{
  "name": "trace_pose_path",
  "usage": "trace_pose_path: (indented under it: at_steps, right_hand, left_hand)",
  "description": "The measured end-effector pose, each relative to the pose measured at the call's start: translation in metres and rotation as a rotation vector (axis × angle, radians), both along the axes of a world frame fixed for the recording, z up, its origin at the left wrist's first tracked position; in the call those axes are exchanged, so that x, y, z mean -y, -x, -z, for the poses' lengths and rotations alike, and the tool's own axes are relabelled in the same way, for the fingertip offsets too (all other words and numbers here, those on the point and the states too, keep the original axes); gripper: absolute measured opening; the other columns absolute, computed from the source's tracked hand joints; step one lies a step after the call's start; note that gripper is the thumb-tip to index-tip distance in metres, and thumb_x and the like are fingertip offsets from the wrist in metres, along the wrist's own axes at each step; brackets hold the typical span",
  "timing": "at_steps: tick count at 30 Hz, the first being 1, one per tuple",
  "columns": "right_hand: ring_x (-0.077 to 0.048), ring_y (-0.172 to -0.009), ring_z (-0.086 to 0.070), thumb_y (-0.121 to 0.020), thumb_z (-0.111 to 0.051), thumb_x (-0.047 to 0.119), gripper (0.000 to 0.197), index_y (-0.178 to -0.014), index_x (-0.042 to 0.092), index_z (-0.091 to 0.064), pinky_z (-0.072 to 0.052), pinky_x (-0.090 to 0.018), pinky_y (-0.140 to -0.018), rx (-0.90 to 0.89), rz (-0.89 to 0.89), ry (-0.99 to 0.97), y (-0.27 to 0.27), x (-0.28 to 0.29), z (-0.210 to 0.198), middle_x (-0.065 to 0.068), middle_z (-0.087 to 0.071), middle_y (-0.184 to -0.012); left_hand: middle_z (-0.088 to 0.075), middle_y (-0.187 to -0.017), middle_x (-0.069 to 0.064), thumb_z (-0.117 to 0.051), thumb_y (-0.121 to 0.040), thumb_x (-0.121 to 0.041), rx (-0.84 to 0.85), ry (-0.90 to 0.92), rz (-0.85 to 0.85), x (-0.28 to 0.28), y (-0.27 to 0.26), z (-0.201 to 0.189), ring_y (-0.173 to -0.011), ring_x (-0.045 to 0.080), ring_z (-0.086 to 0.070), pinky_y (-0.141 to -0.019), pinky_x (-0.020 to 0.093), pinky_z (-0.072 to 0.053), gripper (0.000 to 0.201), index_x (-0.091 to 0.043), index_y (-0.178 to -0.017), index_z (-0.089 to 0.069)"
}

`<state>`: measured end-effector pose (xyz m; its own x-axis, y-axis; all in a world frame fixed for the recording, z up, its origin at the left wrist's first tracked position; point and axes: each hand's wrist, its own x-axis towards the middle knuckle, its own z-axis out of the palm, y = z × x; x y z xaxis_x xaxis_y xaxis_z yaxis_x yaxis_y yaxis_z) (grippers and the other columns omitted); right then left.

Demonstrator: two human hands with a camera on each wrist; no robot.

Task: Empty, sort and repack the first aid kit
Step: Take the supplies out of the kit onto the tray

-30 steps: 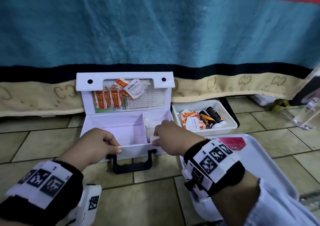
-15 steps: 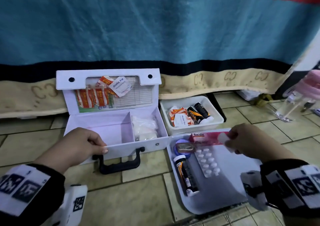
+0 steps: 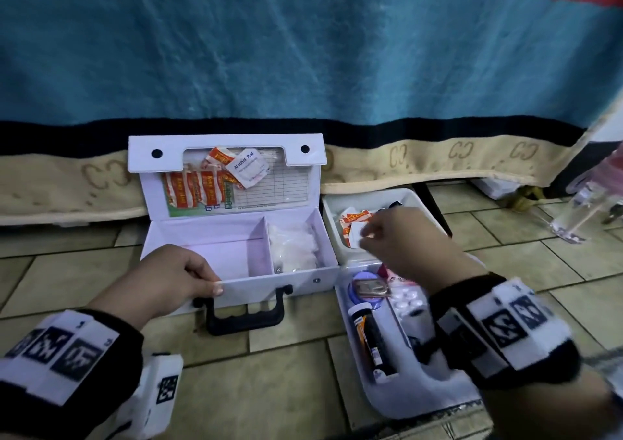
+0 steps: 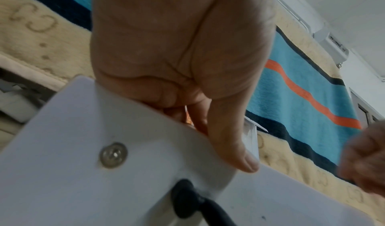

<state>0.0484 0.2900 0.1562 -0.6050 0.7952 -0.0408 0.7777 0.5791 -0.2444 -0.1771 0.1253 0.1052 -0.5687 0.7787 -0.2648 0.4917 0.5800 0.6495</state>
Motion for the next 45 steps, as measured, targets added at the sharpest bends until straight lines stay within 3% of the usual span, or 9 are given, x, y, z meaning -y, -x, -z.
trace_pose_path:
  at_steps: [5, 11, 19, 24, 27, 32, 36, 41, 45]
  right_hand:
    - [-0.023, -0.121, -0.050, -0.093, -0.044, 0.008, 0.039, -0.130, 0.017, -0.052, -0.043, -0.032, -0.096, 0.237, -0.350, 0.107, 0.068, 0.021, 0.029, -0.005, -0.055, -0.132]
    - [-0.028, -0.098, -0.058, -0.093, -0.048, 0.009, 0.013, -0.087, 0.006, -0.059, -0.045, -0.034, -0.076, 0.484, -0.341, 0.032, 0.093, 0.024, 0.043, -0.013, -0.062, -0.110]
    - [-0.036, -0.130, -0.037, -0.096, -0.046, 0.018, 0.027, -0.116, 0.002, -0.054, -0.034, -0.042, -0.107, 0.523, -0.307, 0.044, 0.095, 0.023, 0.046, -0.020, -0.051, -0.131]
    - [-0.026, -0.110, -0.053, -0.094, -0.049, 0.013, 0.022, -0.113, 0.009, -0.060, -0.048, -0.027, -0.085, 0.264, -0.294, 0.192, 0.080, 0.018, 0.031, -0.006, -0.063, -0.109]
    - [-0.009, -0.085, -0.057, -0.094, -0.052, 0.015, 0.019, -0.111, 0.017, -0.061, -0.042, -0.002, -0.063, 0.024, -0.258, 0.307, 0.066, 0.009, 0.016, 0.003, -0.063, -0.110]
    - [-0.022, -0.085, -0.061, -0.092, -0.056, 0.028, 0.013, -0.090, 0.016, -0.061, -0.047, -0.037, -0.079, -0.361, -0.188, 0.459, 0.036, -0.003, 0.008, -0.008, -0.069, -0.095]
    - [-0.007, -0.057, -0.053, -0.095, -0.051, 0.026, 0.022, -0.074, 0.019, -0.054, -0.048, -0.025, -0.061, -0.558, -0.039, 0.481, -0.014, -0.019, -0.006, 0.011, -0.056, -0.053]
    - [-0.026, -0.066, -0.060, -0.095, -0.046, 0.037, 0.037, -0.075, 0.007, -0.054, -0.044, -0.032, -0.064, -0.090, 0.231, 0.108, -0.096, -0.061, -0.007, -0.008, -0.060, -0.066]
    - [-0.026, -0.072, -0.050, -0.096, -0.042, 0.039, 0.046, -0.059, 0.011, -0.045, -0.035, -0.021, -0.055, 0.119, 0.478, 0.136, -0.127, -0.087, 0.023, -0.009, -0.050, -0.066]
  left_hand:
    - [-0.070, -0.071, 0.002, -0.083, -0.066, -0.015, 0.010, -0.025, -0.004, 0.002, 0.000, 0.001, -0.065, 0.014, -0.058, -0.055, 0.022, -0.038, 0.014, -0.017, -0.060, -0.072]
    - [-0.067, -0.066, -0.002, -0.084, -0.066, -0.015, 0.014, -0.057, -0.009, 0.004, 0.001, 0.005, -0.060, 0.011, -0.056, -0.053, 0.021, -0.036, 0.012, -0.016, -0.061, -0.073]
    - [-0.068, -0.064, 0.002, -0.083, -0.066, -0.013, 0.025, -0.074, 0.003, 0.003, 0.002, 0.007, -0.056, 0.013, -0.054, -0.053, 0.022, -0.036, 0.013, -0.016, -0.060, -0.073]
    - [-0.071, -0.067, 0.006, -0.084, -0.065, -0.013, 0.028, -0.059, 0.005, 0.003, 0.004, 0.008, -0.064, 0.020, -0.060, -0.059, 0.024, -0.041, 0.016, -0.019, -0.056, -0.072]
    - [-0.072, -0.068, 0.007, -0.085, -0.063, -0.013, 0.032, -0.049, 0.004, 0.002, 0.007, 0.010, -0.074, 0.027, -0.065, -0.066, 0.028, -0.045, 0.016, -0.018, -0.054, -0.074]
    - [-0.073, -0.072, 0.008, -0.086, -0.063, -0.014, 0.025, -0.044, 0.010, 0.002, 0.006, 0.009, -0.077, 0.028, -0.065, -0.069, 0.029, -0.047, 0.017, -0.019, -0.053, -0.074]
    - [-0.072, -0.071, 0.007, -0.085, -0.063, -0.014, 0.028, -0.047, 0.011, 0.002, 0.006, 0.009, -0.075, 0.026, -0.065, -0.069, 0.030, -0.047, 0.018, -0.020, -0.052, -0.073]
    - [-0.073, -0.071, 0.007, -0.086, -0.063, -0.013, 0.026, -0.058, 0.016, 0.002, 0.007, 0.011, -0.075, 0.026, -0.065, -0.070, 0.030, -0.047, 0.019, -0.020, -0.050, -0.073]
    - [-0.073, -0.068, 0.007, -0.085, -0.062, -0.011, 0.016, -0.067, 0.028, 0.002, 0.008, 0.012, -0.077, 0.028, -0.067, -0.067, 0.030, -0.045, 0.017, -0.018, -0.052, -0.073]
